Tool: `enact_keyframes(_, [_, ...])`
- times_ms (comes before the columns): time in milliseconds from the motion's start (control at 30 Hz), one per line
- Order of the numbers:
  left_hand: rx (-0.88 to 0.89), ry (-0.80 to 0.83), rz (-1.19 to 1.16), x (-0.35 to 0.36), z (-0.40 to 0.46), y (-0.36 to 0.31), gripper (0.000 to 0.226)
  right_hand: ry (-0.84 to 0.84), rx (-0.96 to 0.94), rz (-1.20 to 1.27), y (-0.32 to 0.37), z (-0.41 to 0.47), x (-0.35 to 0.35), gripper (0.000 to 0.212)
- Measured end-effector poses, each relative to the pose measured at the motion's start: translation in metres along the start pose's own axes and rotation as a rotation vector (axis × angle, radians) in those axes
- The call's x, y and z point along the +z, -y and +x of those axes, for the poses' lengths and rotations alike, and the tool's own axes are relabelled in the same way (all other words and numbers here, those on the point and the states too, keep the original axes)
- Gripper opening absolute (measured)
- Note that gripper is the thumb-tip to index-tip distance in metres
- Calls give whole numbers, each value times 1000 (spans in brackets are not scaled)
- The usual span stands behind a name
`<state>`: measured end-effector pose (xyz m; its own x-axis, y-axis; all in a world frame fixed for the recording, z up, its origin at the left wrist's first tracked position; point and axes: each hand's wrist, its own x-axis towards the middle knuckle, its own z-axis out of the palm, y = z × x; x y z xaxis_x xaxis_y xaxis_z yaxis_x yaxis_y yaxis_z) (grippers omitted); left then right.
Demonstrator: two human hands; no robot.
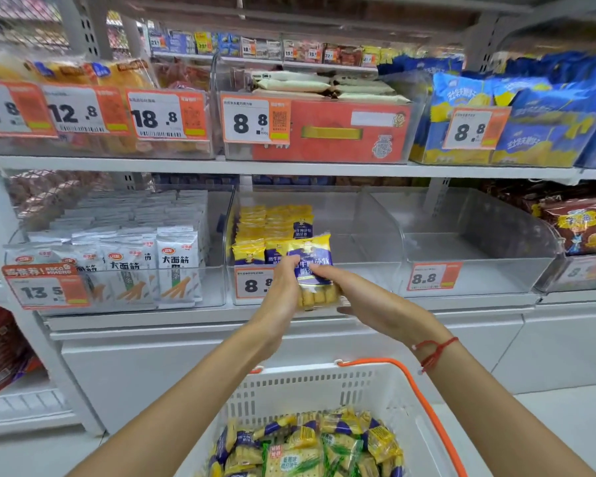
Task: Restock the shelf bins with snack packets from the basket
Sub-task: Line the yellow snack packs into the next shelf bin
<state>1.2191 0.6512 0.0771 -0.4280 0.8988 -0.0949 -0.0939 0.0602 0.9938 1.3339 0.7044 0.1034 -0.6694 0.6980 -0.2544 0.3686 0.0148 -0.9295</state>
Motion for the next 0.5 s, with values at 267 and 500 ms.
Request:
enact_keyframes(267, [314,193,423,-1,54,-70,27,-57,-307,208,22,35,-56,35])
enact_keyframes(500, [249,307,727,-17,136,-77,68,-57,-291,22,15,104,-102,48])
